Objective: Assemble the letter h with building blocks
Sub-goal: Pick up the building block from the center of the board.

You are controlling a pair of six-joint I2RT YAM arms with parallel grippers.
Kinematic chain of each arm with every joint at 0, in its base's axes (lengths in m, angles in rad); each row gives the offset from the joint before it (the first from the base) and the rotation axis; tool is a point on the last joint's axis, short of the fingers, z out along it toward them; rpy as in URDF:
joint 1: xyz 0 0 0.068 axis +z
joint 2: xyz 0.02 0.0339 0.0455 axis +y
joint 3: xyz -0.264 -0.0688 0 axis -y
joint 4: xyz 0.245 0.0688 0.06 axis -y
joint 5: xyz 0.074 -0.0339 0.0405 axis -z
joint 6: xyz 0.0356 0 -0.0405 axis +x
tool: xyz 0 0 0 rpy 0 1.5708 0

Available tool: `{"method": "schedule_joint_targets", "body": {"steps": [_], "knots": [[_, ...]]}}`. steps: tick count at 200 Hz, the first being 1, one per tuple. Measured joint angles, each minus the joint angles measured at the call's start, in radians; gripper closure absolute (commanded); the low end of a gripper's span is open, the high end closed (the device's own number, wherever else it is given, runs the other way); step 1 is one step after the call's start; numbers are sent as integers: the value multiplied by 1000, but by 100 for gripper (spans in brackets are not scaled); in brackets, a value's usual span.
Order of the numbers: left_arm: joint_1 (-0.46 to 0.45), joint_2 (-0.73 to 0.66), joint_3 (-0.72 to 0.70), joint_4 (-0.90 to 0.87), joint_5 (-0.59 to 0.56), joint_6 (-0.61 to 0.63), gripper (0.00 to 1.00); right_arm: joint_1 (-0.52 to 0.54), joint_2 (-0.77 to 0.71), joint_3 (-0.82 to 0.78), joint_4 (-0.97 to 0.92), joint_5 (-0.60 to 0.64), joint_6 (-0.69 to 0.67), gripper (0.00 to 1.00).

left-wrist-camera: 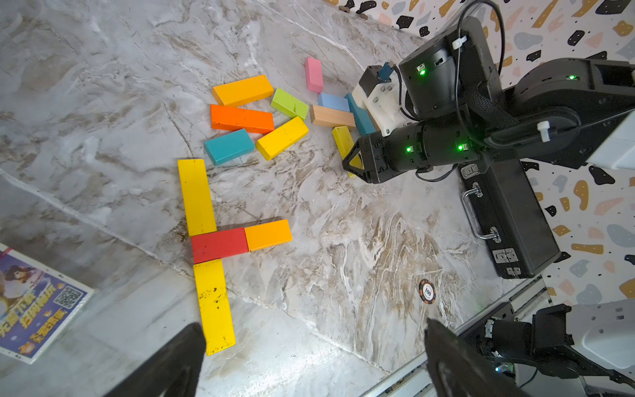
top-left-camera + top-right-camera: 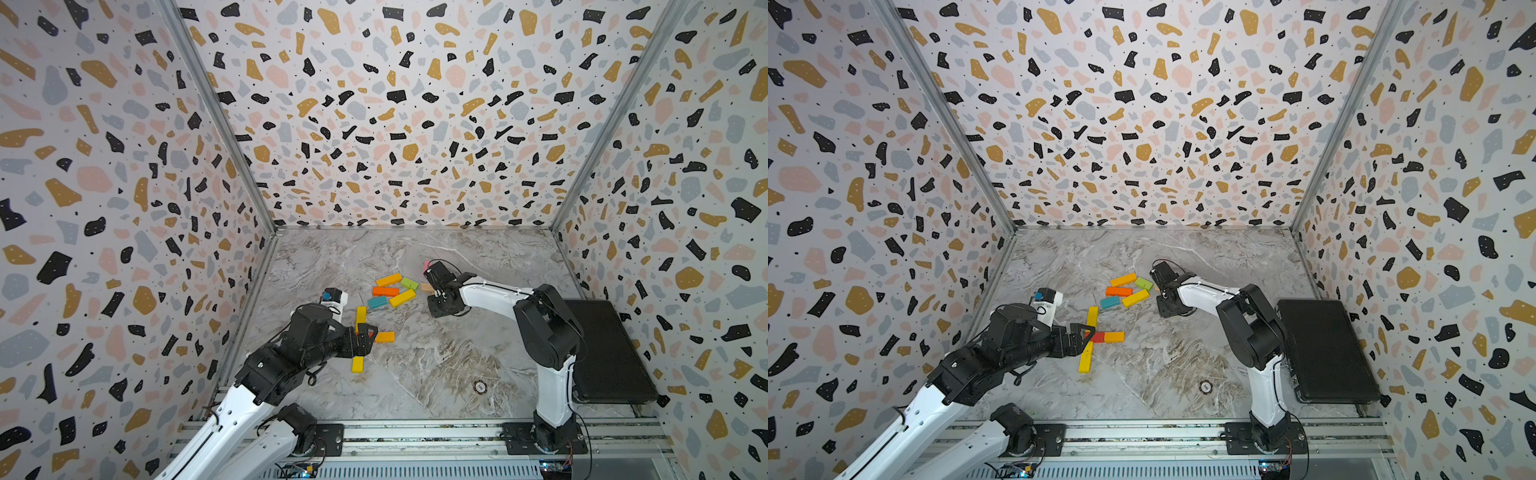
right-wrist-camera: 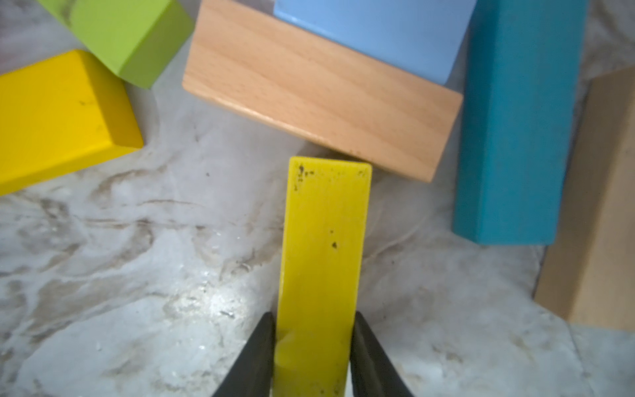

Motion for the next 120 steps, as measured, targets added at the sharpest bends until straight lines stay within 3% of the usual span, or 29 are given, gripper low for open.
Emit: {"method": "schedule_joint_targets", "body": {"steps": [35, 78, 120], "knots": [[0, -3, 0, 0, 5, 0, 1, 3, 16, 27, -26, 21, 6, 51], [0, -4, 3, -4, 4, 0, 1, -2, 18, 32, -20, 14, 30, 30], [0, -19, 9, -15, 4, 0, 1, -8, 18, 32, -14, -38, -32, 33]]}}
